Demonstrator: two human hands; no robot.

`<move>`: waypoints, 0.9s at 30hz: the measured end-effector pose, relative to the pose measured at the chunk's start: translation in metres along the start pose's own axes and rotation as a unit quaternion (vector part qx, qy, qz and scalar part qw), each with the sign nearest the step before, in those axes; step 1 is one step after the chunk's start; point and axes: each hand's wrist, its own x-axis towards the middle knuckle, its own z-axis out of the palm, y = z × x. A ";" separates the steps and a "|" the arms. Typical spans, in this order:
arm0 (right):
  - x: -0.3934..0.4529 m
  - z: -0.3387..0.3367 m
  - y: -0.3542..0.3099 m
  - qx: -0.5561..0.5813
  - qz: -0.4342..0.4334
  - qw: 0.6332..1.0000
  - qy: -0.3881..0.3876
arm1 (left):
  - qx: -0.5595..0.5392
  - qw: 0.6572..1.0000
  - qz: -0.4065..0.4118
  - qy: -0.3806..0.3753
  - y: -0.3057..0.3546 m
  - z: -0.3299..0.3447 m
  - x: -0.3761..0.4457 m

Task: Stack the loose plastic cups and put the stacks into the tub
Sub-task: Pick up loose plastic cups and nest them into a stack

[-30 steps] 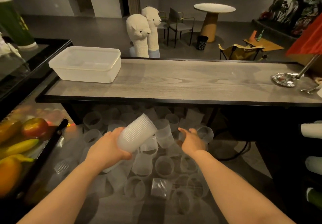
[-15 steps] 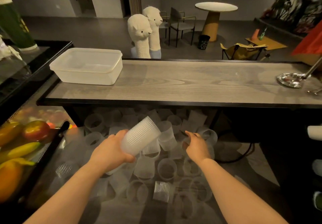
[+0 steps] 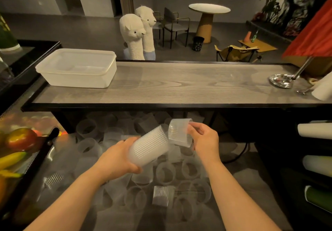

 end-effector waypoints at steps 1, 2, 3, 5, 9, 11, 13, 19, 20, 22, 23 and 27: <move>0.000 0.002 -0.002 0.010 0.016 1.000 -0.015 | -0.013 1.000 0.009 -0.002 0.001 0.001 -0.001; 0.001 0.003 -0.001 0.006 0.024 0.999 -0.031 | -0.026 0.999 0.020 -0.002 0.002 0.001 -0.002; 0.001 0.003 -0.002 0.002 0.033 0.998 -0.044 | -0.037 0.999 0.030 -0.003 0.003 0.001 -0.003; 0.000 0.003 -0.005 -0.003 0.048 0.997 -0.061 | -0.043 0.998 0.050 -0.004 0.004 -0.001 -0.005; 0.000 0.001 -0.009 -0.017 0.064 0.995 -0.079 | -0.035 0.998 0.057 -0.002 0.002 -0.002 -0.008; -0.001 0.002 -0.010 -0.014 0.066 0.994 -0.086 | -0.041 0.998 0.053 -0.004 0.000 -0.002 -0.009; -0.002 0.004 -0.010 -0.009 0.069 0.993 -0.100 | -0.049 0.997 0.054 -0.003 -0.001 -0.001 -0.009; -0.008 0.015 0.005 -0.126 0.050 0.977 -0.165 | -0.044 0.996 0.071 -0.004 0.008 0.004 -0.009; -0.009 0.015 0.009 -0.133 0.038 0.976 -0.166 | -0.043 0.997 0.069 -0.002 0.009 0.004 -0.009; -0.012 0.016 0.010 -0.126 0.032 0.977 -0.168 | -0.035 0.997 0.063 0.002 0.010 0.006 -0.007; -0.012 0.015 0.012 -0.125 0.031 0.977 -0.169 | -0.029 0.998 0.060 0.003 0.011 0.006 -0.007; 0.003 0.009 0.043 -0.134 0.046 0.986 -0.088 | -0.019 0.999 0.043 0.001 0.014 0.011 -0.003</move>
